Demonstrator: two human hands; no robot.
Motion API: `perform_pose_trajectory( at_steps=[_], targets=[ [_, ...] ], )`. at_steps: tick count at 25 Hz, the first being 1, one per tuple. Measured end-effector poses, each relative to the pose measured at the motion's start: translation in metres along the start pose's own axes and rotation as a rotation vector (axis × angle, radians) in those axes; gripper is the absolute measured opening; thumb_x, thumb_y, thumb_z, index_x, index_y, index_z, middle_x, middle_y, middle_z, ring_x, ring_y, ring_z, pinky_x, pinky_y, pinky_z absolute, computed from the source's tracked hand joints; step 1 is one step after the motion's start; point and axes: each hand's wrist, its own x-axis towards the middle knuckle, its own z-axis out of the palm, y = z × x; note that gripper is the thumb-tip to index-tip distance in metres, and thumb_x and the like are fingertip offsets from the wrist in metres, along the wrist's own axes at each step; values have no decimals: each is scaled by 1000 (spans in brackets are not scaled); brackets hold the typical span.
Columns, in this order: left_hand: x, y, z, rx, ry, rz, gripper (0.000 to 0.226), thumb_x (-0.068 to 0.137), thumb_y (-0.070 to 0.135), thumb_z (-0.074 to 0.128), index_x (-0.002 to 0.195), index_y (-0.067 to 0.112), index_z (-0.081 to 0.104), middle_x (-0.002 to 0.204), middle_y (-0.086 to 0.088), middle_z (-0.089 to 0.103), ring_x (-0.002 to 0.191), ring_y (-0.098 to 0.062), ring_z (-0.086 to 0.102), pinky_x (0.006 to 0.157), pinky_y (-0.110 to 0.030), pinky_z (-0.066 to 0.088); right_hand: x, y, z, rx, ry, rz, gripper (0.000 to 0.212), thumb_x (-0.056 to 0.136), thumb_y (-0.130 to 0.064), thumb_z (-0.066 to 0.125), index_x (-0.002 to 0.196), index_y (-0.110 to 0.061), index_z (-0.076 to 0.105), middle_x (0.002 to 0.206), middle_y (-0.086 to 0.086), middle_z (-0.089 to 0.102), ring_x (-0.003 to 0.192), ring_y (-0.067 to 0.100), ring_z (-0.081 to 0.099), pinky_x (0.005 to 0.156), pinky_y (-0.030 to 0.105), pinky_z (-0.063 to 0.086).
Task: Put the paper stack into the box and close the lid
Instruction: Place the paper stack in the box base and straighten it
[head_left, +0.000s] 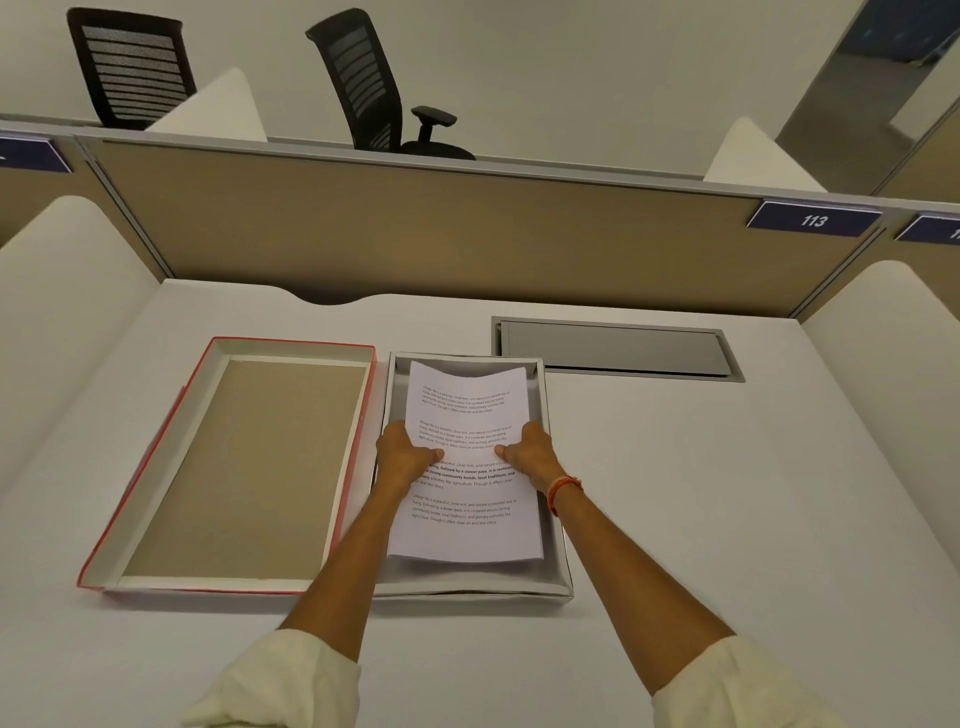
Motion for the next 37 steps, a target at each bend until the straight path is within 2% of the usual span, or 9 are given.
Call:
perform_pose_trajectory(
  at_steps=[4, 10, 14, 20, 24, 30, 37],
  targets=[
    [3, -1, 0, 13, 3, 3, 42, 77, 9, 81, 113, 6, 61, 124, -18, 67, 106, -36, 68, 87, -46, 57, 1, 0, -1, -8, -7, -8, 34, 90, -14, 66, 118, 0, 52, 123, 18, 62, 109, 32, 63, 81, 29, 51],
    [5, -5, 3, 29, 14, 9, 40, 77, 9, 80, 111, 7, 60, 124, -17, 67, 107, -36, 67, 85, -42, 56, 0, 4, -1, -5, -16, -28, 36, 93, -12, 63, 123, 2, 48, 127, 19, 59, 113, 31, 61, 80, 25, 47],
    [2, -10, 3, 31, 25, 10, 45, 78, 11, 80, 117, 6, 59, 127, -17, 65, 110, -37, 65, 88, -43, 55, -2, 8, -2, -14, -38, -40, 36, 95, -11, 59, 125, 4, 46, 129, 21, 57, 115, 32, 59, 82, 26, 47],
    [-4, -16, 3, 4, 42, 36, 52, 77, 12, 81, 123, 6, 57, 129, -17, 64, 115, -36, 63, 94, -46, 53, -6, 11, 2, -57, -25, -47, 46, 96, -12, 56, 132, 5, 32, 136, 22, 48, 123, 32, 53, 97, 31, 47],
    [-11, -19, 3, -17, 74, 89, 55, 76, 13, 82, 125, 8, 58, 129, -16, 64, 114, -36, 63, 93, -45, 53, -11, 15, 9, -68, 54, -77, 42, 95, -8, 57, 130, 5, 39, 134, 23, 50, 122, 34, 54, 99, 33, 47],
    [-16, -23, -3, -10, 72, 116, 58, 72, 14, 85, 123, 8, 60, 126, -14, 67, 109, -32, 66, 90, -42, 54, -20, 23, 15, 90, 184, -113, 38, 89, 0, 61, 125, 1, 46, 129, 19, 56, 118, 31, 58, 92, 31, 50],
    [-19, -25, -4, 10, 66, 128, 60, 74, 14, 84, 127, 6, 57, 128, -14, 66, 112, -32, 65, 93, -45, 55, -26, 27, 15, 109, 223, -143, 44, 87, -2, 66, 128, -1, 48, 129, 18, 58, 118, 31, 58, 97, 35, 51]
  ],
)
